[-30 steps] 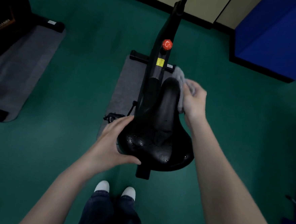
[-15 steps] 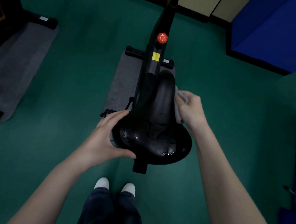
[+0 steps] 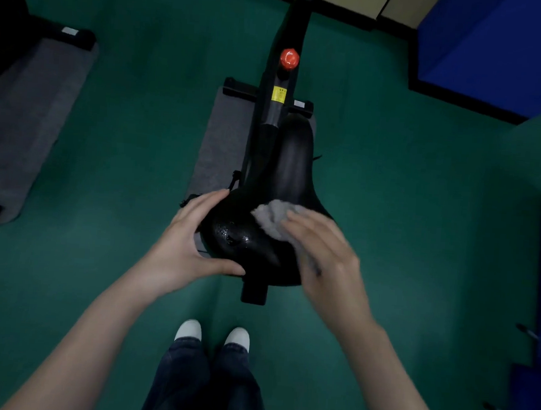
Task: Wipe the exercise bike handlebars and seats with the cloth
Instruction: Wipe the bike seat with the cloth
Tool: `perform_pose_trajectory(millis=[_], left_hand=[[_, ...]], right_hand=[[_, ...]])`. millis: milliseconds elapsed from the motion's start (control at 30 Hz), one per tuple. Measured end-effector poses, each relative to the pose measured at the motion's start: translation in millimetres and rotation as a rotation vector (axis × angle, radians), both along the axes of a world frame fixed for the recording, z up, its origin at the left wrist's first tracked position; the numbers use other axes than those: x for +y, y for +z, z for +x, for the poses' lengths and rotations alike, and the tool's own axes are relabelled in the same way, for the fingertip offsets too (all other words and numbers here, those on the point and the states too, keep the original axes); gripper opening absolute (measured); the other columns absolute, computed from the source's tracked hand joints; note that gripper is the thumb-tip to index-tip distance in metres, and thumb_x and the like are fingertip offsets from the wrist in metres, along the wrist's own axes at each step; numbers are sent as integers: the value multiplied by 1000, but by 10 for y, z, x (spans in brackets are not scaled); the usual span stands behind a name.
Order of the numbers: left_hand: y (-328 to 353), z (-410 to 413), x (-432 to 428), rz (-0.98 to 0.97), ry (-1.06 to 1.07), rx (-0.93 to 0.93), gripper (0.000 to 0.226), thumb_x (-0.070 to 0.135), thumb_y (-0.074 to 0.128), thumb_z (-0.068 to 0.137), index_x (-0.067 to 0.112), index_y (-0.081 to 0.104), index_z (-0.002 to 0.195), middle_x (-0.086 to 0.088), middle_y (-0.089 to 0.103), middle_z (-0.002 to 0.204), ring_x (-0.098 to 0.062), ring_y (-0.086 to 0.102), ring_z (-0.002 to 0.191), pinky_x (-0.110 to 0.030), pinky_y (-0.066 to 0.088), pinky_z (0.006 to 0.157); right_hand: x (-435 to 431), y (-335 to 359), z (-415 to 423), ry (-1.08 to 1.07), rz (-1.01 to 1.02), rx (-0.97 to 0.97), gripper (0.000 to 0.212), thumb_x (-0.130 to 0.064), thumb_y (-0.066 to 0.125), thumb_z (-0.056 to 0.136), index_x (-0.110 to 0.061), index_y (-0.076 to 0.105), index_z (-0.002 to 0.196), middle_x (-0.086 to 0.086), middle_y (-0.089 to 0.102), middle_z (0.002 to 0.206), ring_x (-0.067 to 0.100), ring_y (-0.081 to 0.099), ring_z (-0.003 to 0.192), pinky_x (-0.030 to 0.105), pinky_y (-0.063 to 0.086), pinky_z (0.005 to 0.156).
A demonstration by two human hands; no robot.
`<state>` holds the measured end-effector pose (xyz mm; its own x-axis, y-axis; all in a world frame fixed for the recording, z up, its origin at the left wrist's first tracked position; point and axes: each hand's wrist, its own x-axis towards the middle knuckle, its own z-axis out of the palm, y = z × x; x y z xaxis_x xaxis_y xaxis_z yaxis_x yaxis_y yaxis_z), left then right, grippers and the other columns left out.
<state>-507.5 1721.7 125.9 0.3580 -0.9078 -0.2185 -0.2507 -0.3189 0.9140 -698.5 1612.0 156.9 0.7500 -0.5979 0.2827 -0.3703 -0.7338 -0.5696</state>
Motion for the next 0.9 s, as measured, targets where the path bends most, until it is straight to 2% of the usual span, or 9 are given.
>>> perform_pose_trajectory(millis=[100,167,333,467,533,633,667,800,900], left_hand=[[5,5,0,3,2,-2,106,51,82,40,41,35,135,24,36,137,2,31,132,-33,27,115],[-2,7,3,-8,-2,-1,103,53,81,40,46,35,132,29,35,136,3,31,132,-32,26,115],[-34,10,18,-17,7,-4,104,52,81,41,45,36,134,24,37,138,5,31,132,-29,27,113],[-46,10,14,-20,-1,3,103,53,80,41,46,36,133,25,36,138,11,29,130,-6,23,105],[-54,12,16,-21,-7,-2,102,53,80,42,46,35,133,26,36,137,13,29,129,1,22,100],[-74,19,20,-41,-11,-5,99,51,81,44,49,35,132,29,35,136,16,30,126,3,25,95],[-77,19,21,-41,-9,1,99,51,81,44,50,35,132,29,35,137,16,31,126,2,27,95],[-86,18,23,-35,6,18,102,49,81,44,45,37,136,21,38,139,10,33,129,-16,30,103],[-85,7,23,-28,9,12,106,46,82,44,39,37,140,19,37,141,11,32,128,-17,29,104]], right_hand=[[-270,-4,-43,-318,127,-23,26,10,57,87,0,69,108,9,68,110,24,62,110,19,43,98],[-307,-22,3,-443,230,-59,24,6,58,87,-3,69,107,5,68,104,22,64,103,9,41,91],[164,-102,-35,-384,123,-165,33,13,56,82,0,69,109,6,67,112,20,58,112,23,42,101],[-124,-111,-78,-313,133,-159,28,8,55,86,-5,69,106,1,67,107,15,61,105,22,44,97],[-506,-141,-15,-369,396,-134,26,4,56,88,-13,69,102,-3,68,100,11,63,99,23,48,94],[-912,-250,8,-402,1070,-233,22,4,54,91,-13,67,98,-1,73,86,12,68,81,24,55,78],[-958,-305,-25,-392,1214,-299,21,4,53,91,-9,67,100,2,74,85,13,69,78,23,56,74],[-776,-483,-218,-420,1345,-624,21,3,51,92,-2,65,106,11,72,99,21,69,92,27,55,82],[-429,-583,-280,-606,1375,-901,24,3,47,94,-4,63,111,10,71,107,20,68,100,27,54,87]])
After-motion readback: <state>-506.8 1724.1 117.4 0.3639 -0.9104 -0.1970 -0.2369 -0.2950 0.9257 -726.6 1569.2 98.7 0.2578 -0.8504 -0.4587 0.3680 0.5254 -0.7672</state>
